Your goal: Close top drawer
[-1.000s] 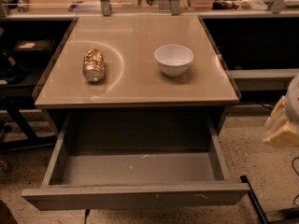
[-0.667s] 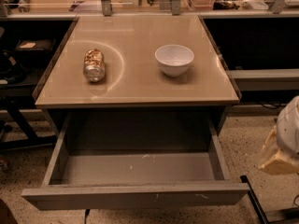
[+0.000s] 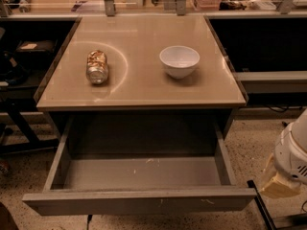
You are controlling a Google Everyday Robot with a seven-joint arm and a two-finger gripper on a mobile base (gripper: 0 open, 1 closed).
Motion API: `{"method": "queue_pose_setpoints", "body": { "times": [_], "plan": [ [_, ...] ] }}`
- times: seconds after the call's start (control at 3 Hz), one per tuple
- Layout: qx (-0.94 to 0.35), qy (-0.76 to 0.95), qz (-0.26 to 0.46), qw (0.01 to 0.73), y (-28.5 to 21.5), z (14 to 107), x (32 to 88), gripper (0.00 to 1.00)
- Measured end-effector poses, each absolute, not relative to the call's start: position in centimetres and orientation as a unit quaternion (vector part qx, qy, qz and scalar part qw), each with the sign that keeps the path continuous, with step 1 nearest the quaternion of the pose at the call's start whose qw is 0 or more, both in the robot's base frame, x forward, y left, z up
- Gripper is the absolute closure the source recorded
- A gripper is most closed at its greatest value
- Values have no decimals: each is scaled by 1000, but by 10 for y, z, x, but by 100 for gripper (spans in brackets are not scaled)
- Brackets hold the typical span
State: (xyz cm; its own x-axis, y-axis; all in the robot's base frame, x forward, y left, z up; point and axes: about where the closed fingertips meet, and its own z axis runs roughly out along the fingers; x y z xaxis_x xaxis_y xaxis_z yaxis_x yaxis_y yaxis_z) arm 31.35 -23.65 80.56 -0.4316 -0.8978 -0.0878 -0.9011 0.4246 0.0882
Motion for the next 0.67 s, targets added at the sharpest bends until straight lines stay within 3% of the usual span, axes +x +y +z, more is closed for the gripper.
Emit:
{"method": "queue_pose_setpoints", "body": {
  "times": [0.67],
  "plan": [
    [-517, 850, 100, 2, -205, 747, 290, 100]
  ]
}}
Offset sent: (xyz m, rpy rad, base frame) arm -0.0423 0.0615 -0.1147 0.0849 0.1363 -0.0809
